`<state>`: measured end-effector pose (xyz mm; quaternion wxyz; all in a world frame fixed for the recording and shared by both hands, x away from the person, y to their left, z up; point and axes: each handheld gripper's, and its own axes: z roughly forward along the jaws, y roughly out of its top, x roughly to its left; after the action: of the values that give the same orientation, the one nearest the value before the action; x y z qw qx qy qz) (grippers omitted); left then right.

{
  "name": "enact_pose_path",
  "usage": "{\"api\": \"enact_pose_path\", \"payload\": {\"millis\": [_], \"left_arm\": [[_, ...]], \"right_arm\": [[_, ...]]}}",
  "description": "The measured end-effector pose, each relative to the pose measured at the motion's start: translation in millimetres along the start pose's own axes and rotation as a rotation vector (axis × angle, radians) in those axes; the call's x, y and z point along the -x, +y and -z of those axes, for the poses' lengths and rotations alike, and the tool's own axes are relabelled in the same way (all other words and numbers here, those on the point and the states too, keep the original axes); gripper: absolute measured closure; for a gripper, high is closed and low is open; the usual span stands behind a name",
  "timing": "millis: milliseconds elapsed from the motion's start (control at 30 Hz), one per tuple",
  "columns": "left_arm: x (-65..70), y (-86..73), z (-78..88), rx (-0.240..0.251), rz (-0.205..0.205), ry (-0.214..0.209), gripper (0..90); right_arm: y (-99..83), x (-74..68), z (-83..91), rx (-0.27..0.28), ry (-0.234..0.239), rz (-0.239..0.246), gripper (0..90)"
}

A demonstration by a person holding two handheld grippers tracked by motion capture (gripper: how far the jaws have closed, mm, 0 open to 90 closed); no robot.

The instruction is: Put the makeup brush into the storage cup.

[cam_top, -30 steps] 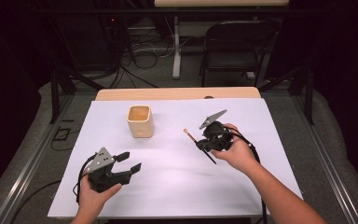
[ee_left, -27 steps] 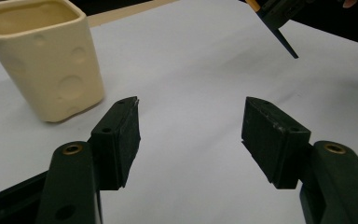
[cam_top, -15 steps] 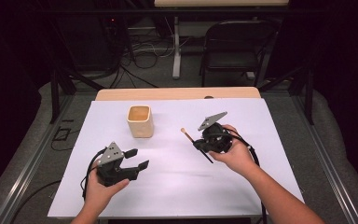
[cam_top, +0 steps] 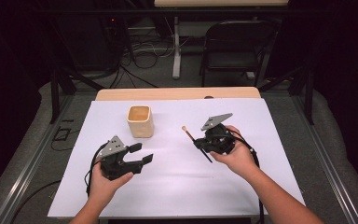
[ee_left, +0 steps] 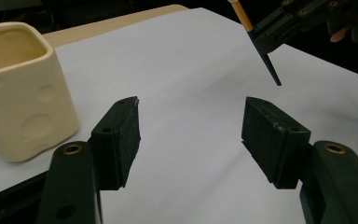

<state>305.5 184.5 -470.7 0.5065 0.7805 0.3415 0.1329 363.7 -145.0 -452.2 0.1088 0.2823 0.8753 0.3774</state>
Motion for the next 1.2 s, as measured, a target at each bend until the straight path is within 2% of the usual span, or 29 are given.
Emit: {"api": "enact_pose_path", "payload": {"millis": [267, 733, 933, 1200], "left_arm": [[-3.7, 10.2, -0.1, 0.011, 0.022, -0.012, 37.0], [2.1, 26.5, -8.0, -0.005, 0.002, -0.015, 36.9], [5.4, 33.9, -12.8, -0.011, -0.01, -0.029, 36.9], [9.8, 43.0, -18.6, -0.001, -0.016, -0.04, 36.8]], "right_arm": [[0.6, -2.3, 0.7, 0.019, -0.004, 0.006, 83.2], [1.7, -6.5, 4.2, 0.073, -0.012, 0.007, 83.2], [2.1, -8.5, 5.7, 0.093, -0.017, 0.004, 83.2], [2.0, -9.9, 7.0, 0.123, -0.02, 0.0, 83.2]]}}
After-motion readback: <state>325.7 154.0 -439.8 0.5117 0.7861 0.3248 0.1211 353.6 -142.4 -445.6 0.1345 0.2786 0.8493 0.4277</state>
